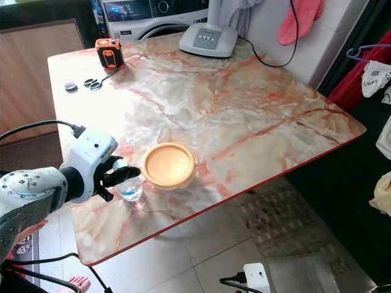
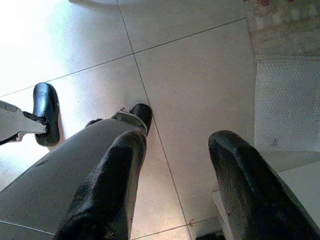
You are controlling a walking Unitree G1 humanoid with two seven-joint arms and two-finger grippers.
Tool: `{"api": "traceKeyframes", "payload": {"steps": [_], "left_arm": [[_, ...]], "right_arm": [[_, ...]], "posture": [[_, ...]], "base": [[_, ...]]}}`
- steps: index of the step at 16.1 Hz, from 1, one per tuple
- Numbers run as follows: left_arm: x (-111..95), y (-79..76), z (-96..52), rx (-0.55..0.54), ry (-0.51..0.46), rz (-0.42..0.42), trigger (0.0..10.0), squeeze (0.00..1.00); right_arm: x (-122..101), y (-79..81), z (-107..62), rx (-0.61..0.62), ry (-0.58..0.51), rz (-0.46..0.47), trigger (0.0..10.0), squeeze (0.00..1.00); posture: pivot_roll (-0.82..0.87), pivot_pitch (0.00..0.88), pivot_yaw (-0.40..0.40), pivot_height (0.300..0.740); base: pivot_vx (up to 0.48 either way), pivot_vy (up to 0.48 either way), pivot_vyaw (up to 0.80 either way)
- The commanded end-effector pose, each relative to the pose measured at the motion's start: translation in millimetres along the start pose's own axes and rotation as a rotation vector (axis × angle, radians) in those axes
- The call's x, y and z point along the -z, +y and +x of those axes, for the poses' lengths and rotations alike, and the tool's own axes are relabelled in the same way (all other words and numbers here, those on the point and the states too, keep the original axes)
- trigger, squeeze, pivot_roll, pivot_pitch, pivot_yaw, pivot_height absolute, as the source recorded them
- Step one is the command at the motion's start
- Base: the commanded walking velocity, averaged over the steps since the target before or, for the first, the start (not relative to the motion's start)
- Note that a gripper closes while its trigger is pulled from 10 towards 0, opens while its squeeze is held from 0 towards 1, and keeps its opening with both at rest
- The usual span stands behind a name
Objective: Restocking fridge
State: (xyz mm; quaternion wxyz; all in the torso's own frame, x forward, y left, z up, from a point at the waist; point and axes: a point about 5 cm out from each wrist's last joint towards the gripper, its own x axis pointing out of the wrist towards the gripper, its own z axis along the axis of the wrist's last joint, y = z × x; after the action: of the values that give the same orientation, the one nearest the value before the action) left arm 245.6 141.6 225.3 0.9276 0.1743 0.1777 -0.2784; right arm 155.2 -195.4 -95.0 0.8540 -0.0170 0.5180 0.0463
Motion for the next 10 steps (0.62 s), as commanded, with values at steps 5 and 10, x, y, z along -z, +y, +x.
{"api": "traceKeyframes", "payload": {"steps": [5,10], "left_arm": [[-7,-0.1,-6.8,0.097,-0.008,-0.101,10.0,0.0],[-16,-5.3,-11.5,0.197,-0.015,-0.101,10.0,0.0]], "right_arm": [[5,-1.5,-0.8,-0.001,0.019,0.013,10.0,0.0],[5,-1.3,-0.8,-0.008,0.023,0.012,10.0,0.0]], "posture": [[0.11,0.093,-0.081,0.74],[0.11,0.087,-0.084,0.74]], "base": [[0.0,0.0,0.0],[0.0,0.0,0.0]]}}
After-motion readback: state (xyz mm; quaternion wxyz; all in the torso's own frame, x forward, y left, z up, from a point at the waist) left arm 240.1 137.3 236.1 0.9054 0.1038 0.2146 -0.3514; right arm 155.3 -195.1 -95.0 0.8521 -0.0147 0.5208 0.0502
